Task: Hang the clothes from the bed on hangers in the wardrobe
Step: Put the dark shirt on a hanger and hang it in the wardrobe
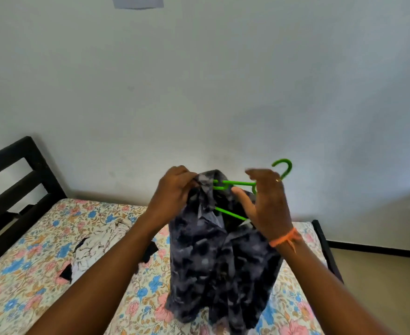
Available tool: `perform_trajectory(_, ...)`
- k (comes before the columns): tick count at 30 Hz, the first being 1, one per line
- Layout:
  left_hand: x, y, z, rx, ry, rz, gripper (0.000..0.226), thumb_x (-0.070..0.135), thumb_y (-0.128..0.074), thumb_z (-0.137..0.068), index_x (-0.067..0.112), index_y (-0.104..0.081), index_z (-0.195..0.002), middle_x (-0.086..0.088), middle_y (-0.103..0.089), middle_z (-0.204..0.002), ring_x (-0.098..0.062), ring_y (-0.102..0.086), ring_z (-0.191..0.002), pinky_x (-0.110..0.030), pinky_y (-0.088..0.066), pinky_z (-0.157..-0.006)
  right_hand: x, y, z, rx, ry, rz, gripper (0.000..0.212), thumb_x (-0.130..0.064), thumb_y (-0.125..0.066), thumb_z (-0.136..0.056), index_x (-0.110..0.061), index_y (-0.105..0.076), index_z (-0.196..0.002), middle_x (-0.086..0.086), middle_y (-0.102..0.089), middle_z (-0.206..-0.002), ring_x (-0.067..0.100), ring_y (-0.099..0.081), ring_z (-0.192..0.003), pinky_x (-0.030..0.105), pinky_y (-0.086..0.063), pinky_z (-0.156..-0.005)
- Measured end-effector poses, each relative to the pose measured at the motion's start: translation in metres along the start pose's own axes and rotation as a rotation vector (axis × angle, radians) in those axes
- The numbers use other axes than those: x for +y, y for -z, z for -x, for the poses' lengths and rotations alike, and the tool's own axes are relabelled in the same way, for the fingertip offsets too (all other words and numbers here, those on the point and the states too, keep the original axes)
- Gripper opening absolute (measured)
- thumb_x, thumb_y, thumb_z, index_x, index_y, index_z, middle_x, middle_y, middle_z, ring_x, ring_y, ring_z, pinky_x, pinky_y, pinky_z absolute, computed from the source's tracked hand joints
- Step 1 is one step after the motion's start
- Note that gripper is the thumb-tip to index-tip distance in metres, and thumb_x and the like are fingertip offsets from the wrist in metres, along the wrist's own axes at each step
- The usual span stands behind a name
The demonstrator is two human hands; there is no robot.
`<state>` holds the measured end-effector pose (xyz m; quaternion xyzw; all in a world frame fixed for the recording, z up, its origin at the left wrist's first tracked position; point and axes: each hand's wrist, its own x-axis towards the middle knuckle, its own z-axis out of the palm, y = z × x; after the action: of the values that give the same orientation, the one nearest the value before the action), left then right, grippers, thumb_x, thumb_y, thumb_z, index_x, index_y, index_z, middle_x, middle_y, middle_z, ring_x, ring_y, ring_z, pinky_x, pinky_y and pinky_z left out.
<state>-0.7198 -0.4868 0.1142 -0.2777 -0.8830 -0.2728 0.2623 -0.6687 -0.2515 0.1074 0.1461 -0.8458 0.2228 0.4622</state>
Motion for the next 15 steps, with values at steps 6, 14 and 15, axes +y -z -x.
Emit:
perform_trajectory(6,0.001,0.015,-0.018,0.005,-0.051,0.049,0.017,0.011,-0.060,-0.088,0.006,-0.073,-0.098,-0.006,-0.061,-0.086,-0.025,-0.055,-0.082,-0.031,-0.039,-0.070,0.049,0.007,0.012,-0.103,-0.691,-0.154,0.099,-0.071,-0.076,-0.064,-0.010,-0.047,-0.137,0.004,-0.047,-0.135,0.025,-0.041,-0.131,0.051,-0.034,-0.110)
perform_trajectory(14,-0.013,0.031,-0.026,-0.036,0.016,0.136,0.016,0.019,-0.057,-0.089,0.023,-0.070,-0.098,0.013,-0.057,-0.090,-0.019,-0.052,-0.091,-0.053,-0.043,-0.081,0.060,0.019,-0.036,-0.744,-0.577,-0.653,0.050,-0.046,-0.059,-0.088,-0.030,-0.058,-0.135,-0.007,-0.069,-0.124,0.000,-0.057,-0.121,0.031,-0.043,-0.110)
perform_trajectory(15,-0.014,0.034,-0.025,-0.044,0.028,0.129,0.017,0.020,-0.057,-0.089,0.025,-0.070,-0.098,0.014,-0.057,-0.090,-0.017,-0.051,-0.093,-0.053,-0.041,-0.083,0.058,0.018,-0.037,-0.782,-0.534,-0.638,0.055,-0.047,-0.056,-0.090,-0.032,-0.050,-0.142,-0.006,-0.067,-0.127,0.002,-0.054,-0.125,0.028,-0.041,-0.110)
